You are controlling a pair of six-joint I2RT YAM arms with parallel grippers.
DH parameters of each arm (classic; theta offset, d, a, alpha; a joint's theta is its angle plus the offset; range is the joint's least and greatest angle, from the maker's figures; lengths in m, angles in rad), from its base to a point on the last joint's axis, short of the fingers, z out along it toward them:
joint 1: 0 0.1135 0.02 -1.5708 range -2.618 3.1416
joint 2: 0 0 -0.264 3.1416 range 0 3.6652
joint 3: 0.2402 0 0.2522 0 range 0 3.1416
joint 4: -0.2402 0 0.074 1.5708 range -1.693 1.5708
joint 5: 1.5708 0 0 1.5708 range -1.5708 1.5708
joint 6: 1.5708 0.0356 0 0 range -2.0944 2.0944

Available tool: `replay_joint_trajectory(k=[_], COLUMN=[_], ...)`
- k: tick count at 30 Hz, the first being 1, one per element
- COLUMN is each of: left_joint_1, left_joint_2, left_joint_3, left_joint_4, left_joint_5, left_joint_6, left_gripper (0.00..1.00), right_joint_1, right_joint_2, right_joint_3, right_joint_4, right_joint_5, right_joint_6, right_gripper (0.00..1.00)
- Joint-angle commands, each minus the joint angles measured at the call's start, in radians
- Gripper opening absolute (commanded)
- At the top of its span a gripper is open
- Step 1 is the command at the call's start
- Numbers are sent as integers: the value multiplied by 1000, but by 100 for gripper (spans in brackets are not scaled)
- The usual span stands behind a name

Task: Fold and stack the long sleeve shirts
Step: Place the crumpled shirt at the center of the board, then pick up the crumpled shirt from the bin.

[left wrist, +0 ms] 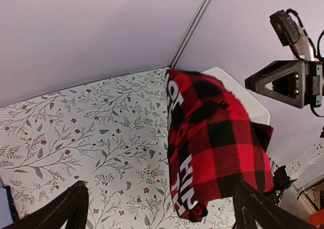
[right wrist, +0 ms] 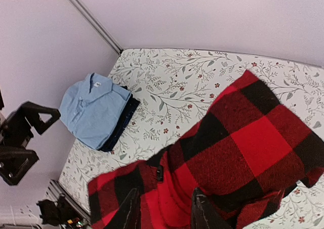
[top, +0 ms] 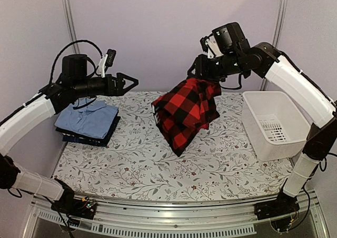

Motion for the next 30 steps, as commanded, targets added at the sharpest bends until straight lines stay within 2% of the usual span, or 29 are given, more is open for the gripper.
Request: replay_joint_trajectory(k=[1,4,7,13,19,23,30], left_joint_1=[-2,-3,-32,-168,-362,-424,-437], left_joint_2=[21,85,105,103,224,308,376], left_joint_3=[-2,27,14,-98,-138,-114,-68], left_joint_4=[-5,-58,-91,-105,-100,-71,-57], left_joint_5=[-11,30,63,18,-120,-149,-171], left_joint_6=[2,2,19,51,38,14,2], left_gripper=[100,98,97,96,93,91,90], right_joint_1=[-8,-40,-55,-64,-117,-147,-170], right_joint_2=[68,158,181,-37,-188,-217,-151], right_joint_3=[-27,3,-72,-550,-947,-1096,-1214], right_joint_4=[71,117,139,316,431,516,711], right_joint_5=[1,-46,-51,-99,-136,-144,-163], right_joint_6=[-53,-109,-159,-265,-229,-177,-90], right_gripper=[49,65,70,71,66,62,55])
